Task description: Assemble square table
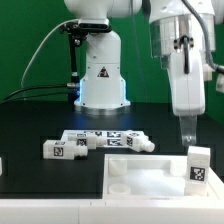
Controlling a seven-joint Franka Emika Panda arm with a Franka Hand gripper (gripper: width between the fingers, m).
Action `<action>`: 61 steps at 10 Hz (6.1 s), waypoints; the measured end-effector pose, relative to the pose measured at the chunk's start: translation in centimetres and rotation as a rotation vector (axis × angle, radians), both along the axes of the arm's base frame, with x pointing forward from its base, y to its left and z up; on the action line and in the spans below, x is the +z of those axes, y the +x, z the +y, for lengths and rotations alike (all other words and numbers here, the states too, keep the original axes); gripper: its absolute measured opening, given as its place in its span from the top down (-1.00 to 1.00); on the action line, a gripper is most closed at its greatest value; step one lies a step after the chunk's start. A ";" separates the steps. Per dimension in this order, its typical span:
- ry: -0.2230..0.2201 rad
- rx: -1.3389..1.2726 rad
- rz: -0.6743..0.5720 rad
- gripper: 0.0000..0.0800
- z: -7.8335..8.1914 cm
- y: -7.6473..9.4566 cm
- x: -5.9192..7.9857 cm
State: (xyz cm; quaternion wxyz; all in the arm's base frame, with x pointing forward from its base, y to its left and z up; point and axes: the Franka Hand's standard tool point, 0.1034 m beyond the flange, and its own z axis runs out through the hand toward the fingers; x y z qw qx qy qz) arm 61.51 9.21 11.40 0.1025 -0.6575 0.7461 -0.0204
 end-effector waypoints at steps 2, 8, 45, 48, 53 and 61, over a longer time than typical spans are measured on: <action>-0.026 0.146 -0.011 -0.62 0.0 -0.3 0.0; -0.090 0.534 -0.030 -0.62 -0.4 -4.2 -0.9; -0.194 2.365 0.043 -0.62 -1.9 -21.0 -8.5; -0.217 2.327 0.057 -0.62 -2.7 -22.8 -9.4; -0.257 2.336 0.057 0.04 -3.4 -22.9 -10.2; -0.352 2.904 -0.052 0.29 0.0 -21.4 -8.9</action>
Offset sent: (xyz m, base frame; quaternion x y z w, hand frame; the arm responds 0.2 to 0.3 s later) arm 0.0000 0.0000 0.0000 0.0000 0.0000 -0.1938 0.9810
